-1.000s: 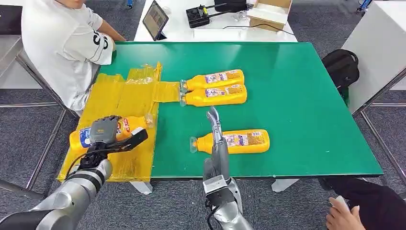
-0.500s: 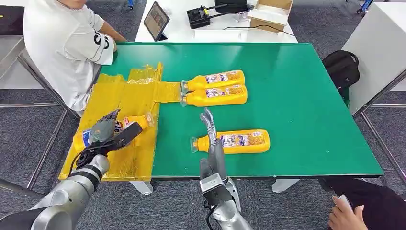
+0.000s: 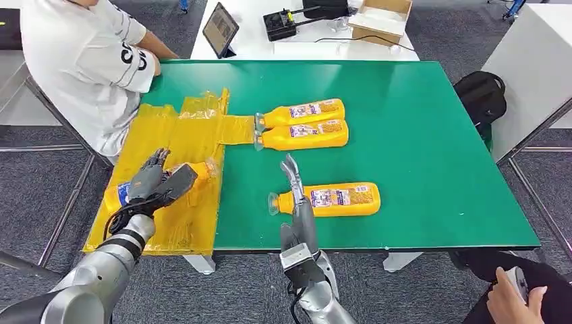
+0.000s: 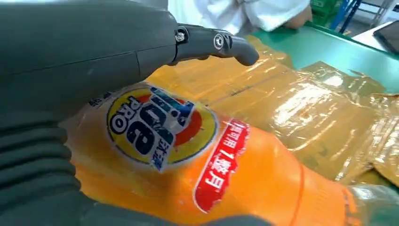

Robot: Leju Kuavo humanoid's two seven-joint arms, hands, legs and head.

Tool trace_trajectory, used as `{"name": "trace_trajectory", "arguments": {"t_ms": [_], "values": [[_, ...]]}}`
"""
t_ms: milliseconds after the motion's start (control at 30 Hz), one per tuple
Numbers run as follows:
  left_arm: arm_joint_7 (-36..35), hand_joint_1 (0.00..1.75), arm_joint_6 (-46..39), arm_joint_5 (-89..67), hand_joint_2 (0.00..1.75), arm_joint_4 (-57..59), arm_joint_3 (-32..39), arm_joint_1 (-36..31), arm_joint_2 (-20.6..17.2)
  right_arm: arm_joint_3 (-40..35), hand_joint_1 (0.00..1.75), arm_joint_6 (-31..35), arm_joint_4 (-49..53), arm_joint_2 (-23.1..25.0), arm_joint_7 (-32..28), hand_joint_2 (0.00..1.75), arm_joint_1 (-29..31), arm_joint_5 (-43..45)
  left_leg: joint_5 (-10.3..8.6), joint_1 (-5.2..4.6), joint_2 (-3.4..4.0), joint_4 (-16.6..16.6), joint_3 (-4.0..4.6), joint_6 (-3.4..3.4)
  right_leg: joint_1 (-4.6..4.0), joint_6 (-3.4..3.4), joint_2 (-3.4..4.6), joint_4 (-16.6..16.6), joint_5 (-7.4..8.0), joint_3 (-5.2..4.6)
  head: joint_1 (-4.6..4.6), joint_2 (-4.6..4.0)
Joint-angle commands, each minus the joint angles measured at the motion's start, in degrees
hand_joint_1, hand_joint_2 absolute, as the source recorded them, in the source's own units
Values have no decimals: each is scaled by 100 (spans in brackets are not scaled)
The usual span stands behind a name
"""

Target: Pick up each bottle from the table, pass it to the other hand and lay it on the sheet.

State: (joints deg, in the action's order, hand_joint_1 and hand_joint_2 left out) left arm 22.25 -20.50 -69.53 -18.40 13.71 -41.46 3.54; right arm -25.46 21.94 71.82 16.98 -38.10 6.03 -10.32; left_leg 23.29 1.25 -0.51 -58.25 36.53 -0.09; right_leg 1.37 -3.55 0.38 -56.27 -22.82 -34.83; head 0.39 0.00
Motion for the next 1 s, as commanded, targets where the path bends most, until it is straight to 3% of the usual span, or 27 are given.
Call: {"name": "trace_trajectory", "arguments": {"t_ms": [33, 200, 300, 1000], "values": [[65, 0, 141, 78, 0, 232, 311, -59, 130, 122, 0, 3, -378, 25, -190, 0, 169, 25, 8, 1, 6, 5, -22, 7, -4, 15, -1, 7, -6, 22, 0, 0], [901, 0, 882, 952, 0, 59, 899, -138, 317, 235, 0, -74, -437, 46, -190, 0, 159, -2, 9, 1, 2, 4, -24, 9, -5, 18, -7, 5, -9, 25, 0, 0], [1761, 0, 347, 1903, 0, -400, 1389, -143, 664, 297, 0, -81, -553, 50, -190, 0, 148, -234, 8, 1, 0, 4, -22, 9, -5, 16, -8, 6, -8, 23, 2, 0], [1737, 0, 332, 1911, 0, -421, 1364, -150, 699, 300, 0, -83, -555, 52, -190, 0, 150, -240, 12, 2, 9, 1, -15, 8, -7, 16, -1, 3, -8, 14, 0, 0]]}}
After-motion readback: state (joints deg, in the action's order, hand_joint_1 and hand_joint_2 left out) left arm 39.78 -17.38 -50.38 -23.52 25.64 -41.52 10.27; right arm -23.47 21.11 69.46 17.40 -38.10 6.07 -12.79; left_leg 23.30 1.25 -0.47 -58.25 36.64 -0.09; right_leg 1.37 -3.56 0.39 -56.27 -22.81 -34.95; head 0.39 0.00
